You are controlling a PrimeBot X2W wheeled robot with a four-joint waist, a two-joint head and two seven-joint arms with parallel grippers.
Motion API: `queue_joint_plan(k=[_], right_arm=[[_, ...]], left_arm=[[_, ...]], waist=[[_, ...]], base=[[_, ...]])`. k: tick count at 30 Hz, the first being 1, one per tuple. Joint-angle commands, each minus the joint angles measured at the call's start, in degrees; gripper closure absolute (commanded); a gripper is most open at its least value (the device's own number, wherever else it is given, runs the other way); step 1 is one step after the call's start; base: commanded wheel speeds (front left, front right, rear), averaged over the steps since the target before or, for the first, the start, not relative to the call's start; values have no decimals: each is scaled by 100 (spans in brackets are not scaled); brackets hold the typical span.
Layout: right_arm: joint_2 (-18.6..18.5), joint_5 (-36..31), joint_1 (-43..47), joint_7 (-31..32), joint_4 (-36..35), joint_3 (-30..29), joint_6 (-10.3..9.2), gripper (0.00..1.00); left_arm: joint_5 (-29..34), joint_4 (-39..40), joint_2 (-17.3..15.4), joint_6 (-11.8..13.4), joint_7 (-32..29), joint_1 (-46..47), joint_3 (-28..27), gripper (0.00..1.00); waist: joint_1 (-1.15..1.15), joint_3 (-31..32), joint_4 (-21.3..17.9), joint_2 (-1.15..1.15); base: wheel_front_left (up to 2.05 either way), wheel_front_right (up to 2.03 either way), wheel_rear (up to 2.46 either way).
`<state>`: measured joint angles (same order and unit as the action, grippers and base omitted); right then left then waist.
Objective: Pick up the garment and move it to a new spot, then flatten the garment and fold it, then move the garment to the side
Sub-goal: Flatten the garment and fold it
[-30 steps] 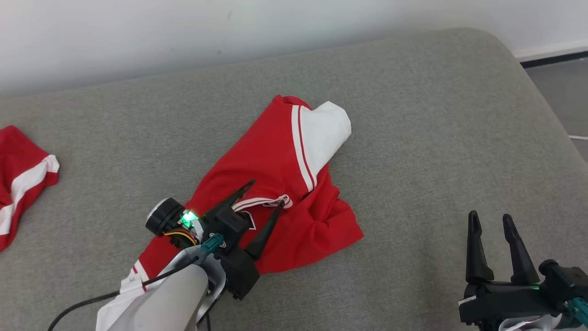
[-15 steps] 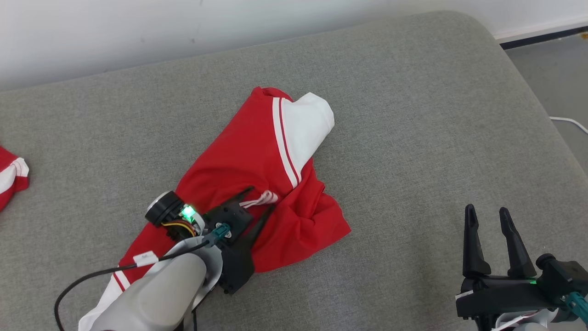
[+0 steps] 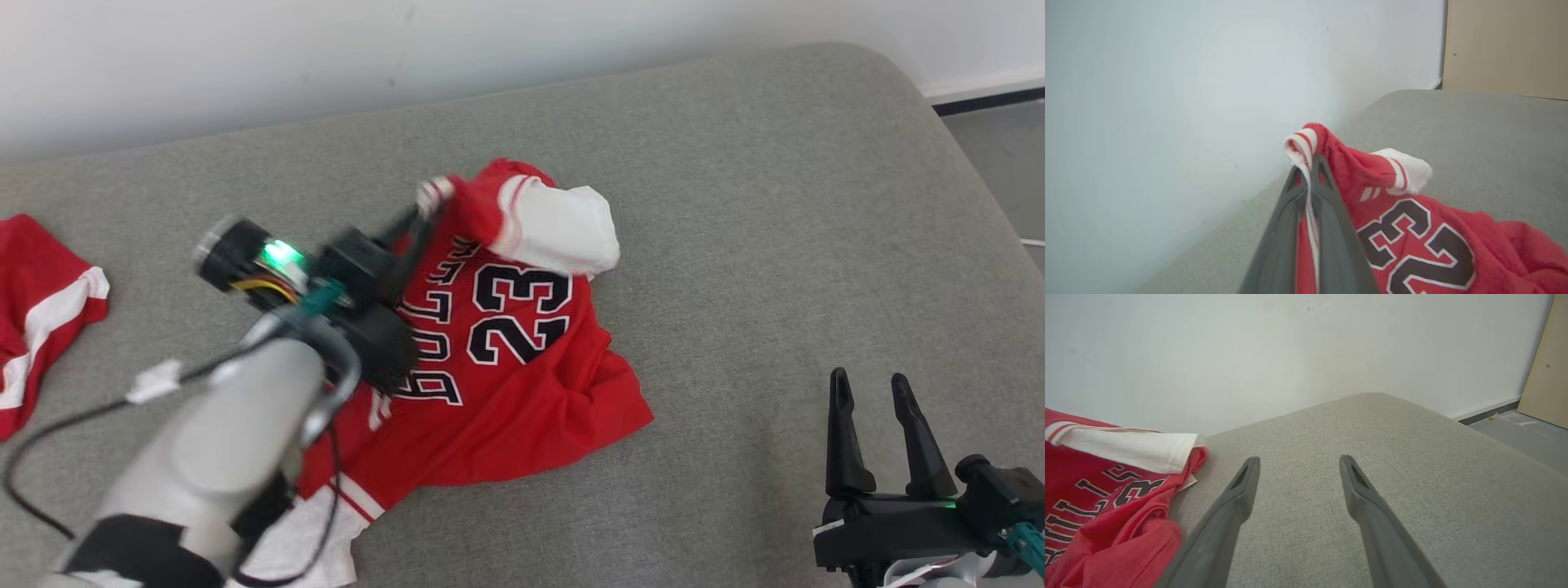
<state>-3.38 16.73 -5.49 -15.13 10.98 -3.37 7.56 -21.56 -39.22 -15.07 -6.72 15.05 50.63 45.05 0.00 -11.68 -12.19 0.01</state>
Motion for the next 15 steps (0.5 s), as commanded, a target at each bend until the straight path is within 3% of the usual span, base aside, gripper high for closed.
queue_joint_plan(k=[1, 9, 15], right_arm=[[-28, -19, 8, -1, 8, 9, -15, 0], [-88, 10, -111, -2, -10, 36, -15, 0], [-95, -4, -163, -2, -41, -11, -15, 0]], left_arm=[[-70, 91, -152, 48, 17, 102, -149, 100], [-154, 175, -1157, 225, 18, 163, -1268, 100], [-215, -156, -1485, 283, 18, -47, -1719, 100]], waist=[[0, 38, 74, -1], [0, -112, 4, -1], [0, -332, -70, -1]], base=[[0, 0, 0], [0, 0, 0], [0, 0, 0]])
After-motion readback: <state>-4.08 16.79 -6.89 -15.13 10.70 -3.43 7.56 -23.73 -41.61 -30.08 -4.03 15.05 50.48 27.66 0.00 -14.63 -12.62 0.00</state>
